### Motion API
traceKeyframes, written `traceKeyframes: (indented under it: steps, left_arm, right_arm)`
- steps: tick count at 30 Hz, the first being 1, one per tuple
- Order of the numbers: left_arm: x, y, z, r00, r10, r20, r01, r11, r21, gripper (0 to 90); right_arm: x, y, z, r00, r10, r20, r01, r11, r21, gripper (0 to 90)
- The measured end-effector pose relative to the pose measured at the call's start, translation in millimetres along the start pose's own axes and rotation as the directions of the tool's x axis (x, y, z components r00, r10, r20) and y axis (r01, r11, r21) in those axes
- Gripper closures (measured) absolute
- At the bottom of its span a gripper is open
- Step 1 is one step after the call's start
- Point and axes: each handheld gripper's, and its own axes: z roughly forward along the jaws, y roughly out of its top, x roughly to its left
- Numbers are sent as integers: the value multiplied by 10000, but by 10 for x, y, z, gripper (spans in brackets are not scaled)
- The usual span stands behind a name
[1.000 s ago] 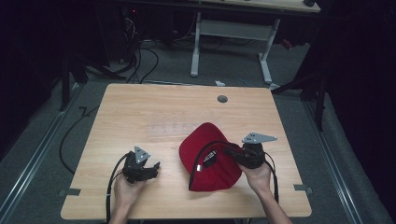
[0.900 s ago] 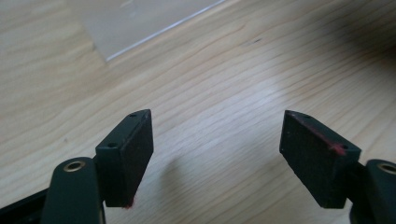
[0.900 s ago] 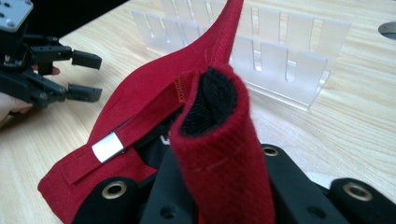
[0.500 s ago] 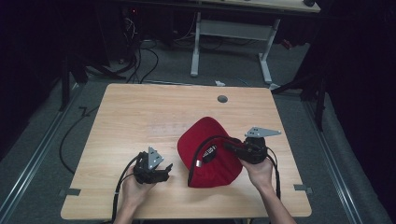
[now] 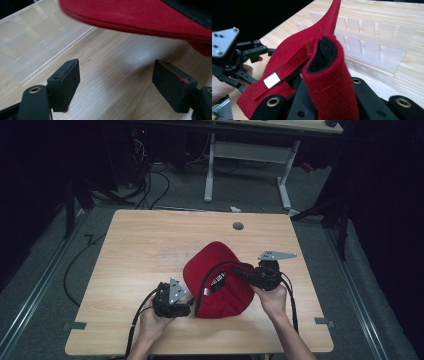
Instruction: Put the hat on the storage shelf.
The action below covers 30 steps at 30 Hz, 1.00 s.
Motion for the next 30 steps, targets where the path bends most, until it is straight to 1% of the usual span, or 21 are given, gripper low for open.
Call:
traceKeyframes:
  steps: [2, 3, 6, 7, 13, 14, 15, 17, 18, 22, 24, 26, 27, 29, 30]
  left_arm:
    - [-9, 18, 3, 10000, -69, 71, 70, 10000, -57, 225]
    - [-16, 25, 6, 9998, -143, 103, 144, 9998, -107, 225]
    - [-22, 41, 0, 9997, -154, 170, 157, 9997, -172, 223]
    - [-26, 45, -5, 9998, -159, 151, 163, 9995, -259, 225]
    - [-32, 67, -56, 9999, 140, 78, -134, 9979, -638, 239]
    - [-32, 71, -65, 9998, 200, 64, -195, 9977, -650, 240]
    - [-36, 72, -70, 9997, 237, 73, -231, 9968, -762, 242]
    - [-43, 71, -83, 9991, 428, 54, -422, 9954, -860, 255]
    - [-46, 69, -90, 9984, 555, 63, -548, 9948, -855, 258]
    - [-64, 60, -93, 9968, 793, 48, -786, 9933, -847, 256]
    - [-68, 61, -97, 9948, 1017, 29, -1012, 9919, -770, 255]
    - [-77, 66, -97, 9941, 1081, 47, -1074, 9911, -790, 254]
    - [-82, 71, -99, 9940, 1089, 90, -1078, 9910, -788, 254]
    - [-91, 80, -105, 9941, 1031, 332, -1006, 9924, -713, 249]
    - [-95, 78, -108, 9928, 1137, 370, -1111, 9916, -657, 244]
  right_arm:
    - [11, 13, 21, 10000, 81, -42, -81, 10000, 56, 848]
    - [15, 19, 38, 10000, 7, -27, -7, 10000, 78, 848]
    - [28, 20, 79, 10000, -26, 81, 24, 9997, 235, 847]
    - [28, 16, 92, 10000, 6, 88, -9, 9996, 295, 848]
    - [24, 9, 123, 9997, 58, 224, -71, 9983, 584, 846]
    - [26, 6, 125, 9996, 31, 274, -49, 9978, 668, 846]
    - [28, 5, 127, 9995, 19, 311, -41, 9974, 719, 846]
    - [30, 0, 133, 9992, -61, 405, 27, 9964, 850, 846]
    - [34, -2, 135, 9990, -34, 436, -6, 9956, 934, 846]
    - [35, -5, 142, 9988, -117, 481, 62, 9938, 1113, 845]
    - [39, -5, 145, 9987, -73, 501, 13, 9929, 1189, 845]
    - [37, -6, 147, 9987, -46, 506, -18, 9921, 1251, 845]
    - [34, -6, 148, 9988, -30, 498, -33, 9919, 1273, 845]
    - [25, -8, 153, 9988, -55, 485, -9, 9913, 1317, 844]
    - [24, -7, 154, 9990, -6, 457, -57, 9907, 1362, 844]
